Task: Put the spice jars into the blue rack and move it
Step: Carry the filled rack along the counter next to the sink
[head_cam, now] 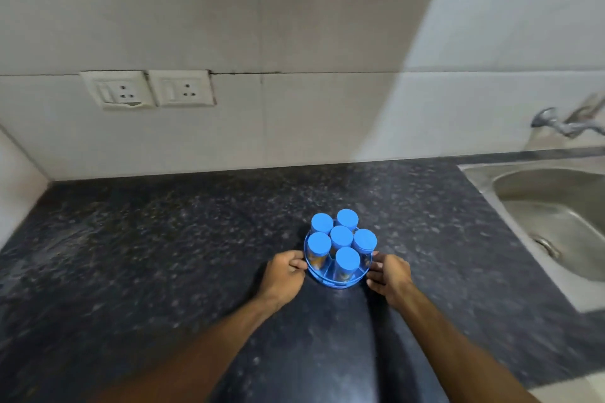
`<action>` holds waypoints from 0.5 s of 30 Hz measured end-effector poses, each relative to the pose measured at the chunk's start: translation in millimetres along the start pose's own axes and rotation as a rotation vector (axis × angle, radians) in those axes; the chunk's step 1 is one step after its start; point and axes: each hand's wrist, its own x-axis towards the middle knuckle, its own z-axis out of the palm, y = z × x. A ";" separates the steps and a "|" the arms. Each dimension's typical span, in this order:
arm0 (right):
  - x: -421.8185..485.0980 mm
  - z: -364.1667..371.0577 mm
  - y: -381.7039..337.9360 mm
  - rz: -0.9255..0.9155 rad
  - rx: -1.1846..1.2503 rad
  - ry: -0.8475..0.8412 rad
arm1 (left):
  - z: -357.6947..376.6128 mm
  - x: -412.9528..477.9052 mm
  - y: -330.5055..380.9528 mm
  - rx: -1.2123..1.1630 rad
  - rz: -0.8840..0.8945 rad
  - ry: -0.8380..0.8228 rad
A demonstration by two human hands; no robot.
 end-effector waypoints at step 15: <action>109.0 -65.9 -120.5 -0.112 0.056 -0.103 | 125.1 104.0 122.4 -0.517 -0.282 0.066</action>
